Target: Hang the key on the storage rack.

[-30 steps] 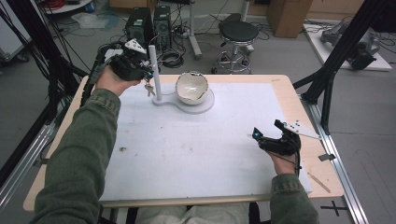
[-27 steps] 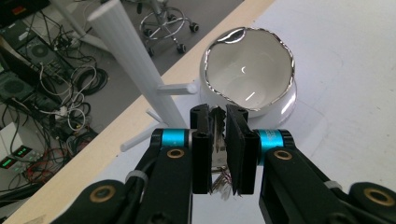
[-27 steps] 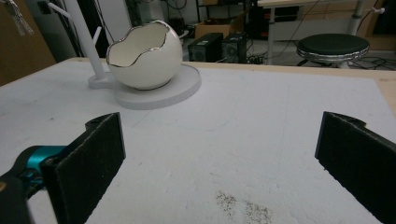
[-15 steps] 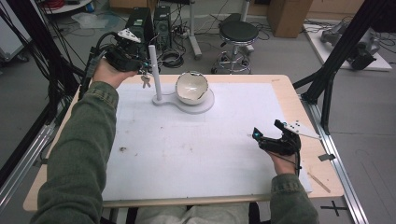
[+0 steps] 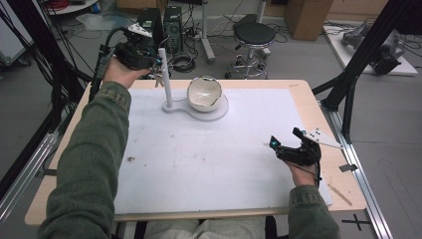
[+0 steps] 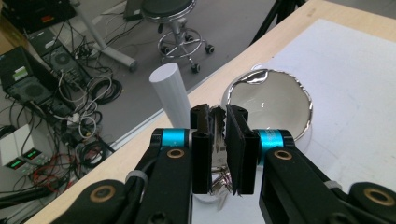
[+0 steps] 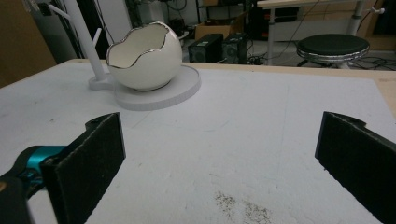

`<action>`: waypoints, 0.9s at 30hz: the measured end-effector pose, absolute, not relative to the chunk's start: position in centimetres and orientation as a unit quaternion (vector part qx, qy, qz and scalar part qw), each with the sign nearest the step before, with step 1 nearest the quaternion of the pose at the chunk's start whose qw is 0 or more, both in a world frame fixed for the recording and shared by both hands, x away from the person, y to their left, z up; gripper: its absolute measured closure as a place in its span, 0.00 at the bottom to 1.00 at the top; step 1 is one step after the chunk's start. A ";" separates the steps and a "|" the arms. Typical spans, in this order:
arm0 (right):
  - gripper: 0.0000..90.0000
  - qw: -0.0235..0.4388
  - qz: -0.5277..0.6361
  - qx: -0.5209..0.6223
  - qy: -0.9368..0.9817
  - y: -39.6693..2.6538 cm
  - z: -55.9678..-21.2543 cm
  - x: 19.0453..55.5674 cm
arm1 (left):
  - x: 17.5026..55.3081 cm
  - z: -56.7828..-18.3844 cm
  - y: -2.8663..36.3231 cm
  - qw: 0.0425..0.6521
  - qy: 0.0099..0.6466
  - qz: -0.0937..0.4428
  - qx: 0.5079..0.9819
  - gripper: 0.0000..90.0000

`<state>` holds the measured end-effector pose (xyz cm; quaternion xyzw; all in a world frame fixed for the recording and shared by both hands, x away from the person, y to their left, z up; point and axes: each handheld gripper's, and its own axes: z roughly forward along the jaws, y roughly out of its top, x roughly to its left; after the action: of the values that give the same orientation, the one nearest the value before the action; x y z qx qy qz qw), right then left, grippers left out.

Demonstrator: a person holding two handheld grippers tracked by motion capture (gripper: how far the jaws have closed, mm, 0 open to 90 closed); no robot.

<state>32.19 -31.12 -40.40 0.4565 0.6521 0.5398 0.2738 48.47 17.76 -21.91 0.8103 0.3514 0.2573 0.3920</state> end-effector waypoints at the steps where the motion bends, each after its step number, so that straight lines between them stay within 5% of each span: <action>1: 0.01 0.273 0.541 0.457 0.651 -31.1 -40.4 32.2 | 48.6 -21.9 17.7 0.391 0.353 0.257 0.810 0.90; 27: 0.01 0.271 0.541 0.453 0.655 -31.1 -40.4 32.2 | 50.3 -22.8 15.1 0.394 0.389 0.262 0.790 0.90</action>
<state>32.20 -31.06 -40.43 0.4528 0.6548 0.5409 0.2714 50.29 15.10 -22.82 0.7904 0.3895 0.2615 0.3939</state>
